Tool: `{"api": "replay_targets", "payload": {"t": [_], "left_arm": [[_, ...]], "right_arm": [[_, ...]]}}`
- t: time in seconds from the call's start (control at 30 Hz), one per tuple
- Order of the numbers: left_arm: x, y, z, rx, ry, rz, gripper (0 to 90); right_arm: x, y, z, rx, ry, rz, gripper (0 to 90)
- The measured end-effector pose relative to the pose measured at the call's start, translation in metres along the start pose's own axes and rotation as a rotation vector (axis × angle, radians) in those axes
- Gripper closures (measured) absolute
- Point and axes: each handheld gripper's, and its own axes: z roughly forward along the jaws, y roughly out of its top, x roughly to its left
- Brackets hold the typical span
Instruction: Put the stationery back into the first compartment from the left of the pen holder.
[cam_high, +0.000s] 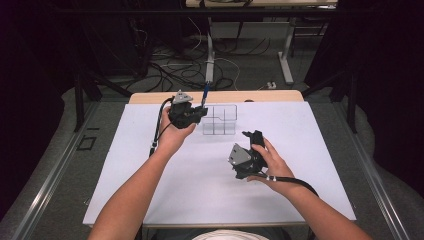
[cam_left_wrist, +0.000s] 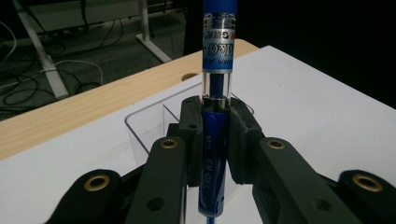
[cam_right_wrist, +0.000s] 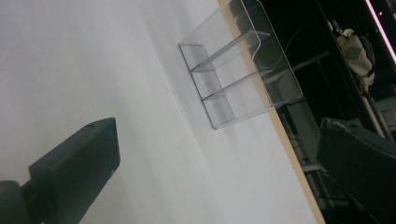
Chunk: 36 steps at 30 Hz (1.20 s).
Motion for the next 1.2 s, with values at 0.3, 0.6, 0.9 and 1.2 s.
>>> {"api": "replay_targets", "payload": {"t": [0.3, 0.6, 0.9, 1.2], "left_arm": [[0.007, 0.009, 0.008, -0.068, 0.02, -0.036, 78.4], [0.011, 0.01, 0.021, -0.101, 0.038, -0.048, 78.5], [0.016, 0.003, 0.038, -0.104, 0.045, -0.062, 78.4], [0.019, -0.003, 0.054, -0.119, 0.049, -0.081, 78.5]], "right_arm": [[-0.01, -0.009, 0.001, -0.018, 0.018, 0.141, 0.0], [-0.015, -0.014, 0.001, -0.028, 0.018, 0.206, 0.0], [-0.013, -0.016, 0.003, -0.026, 0.017, 0.238, 0.0], [-0.014, -0.018, 0.004, -0.027, 0.02, 0.251, 0.0]]}}
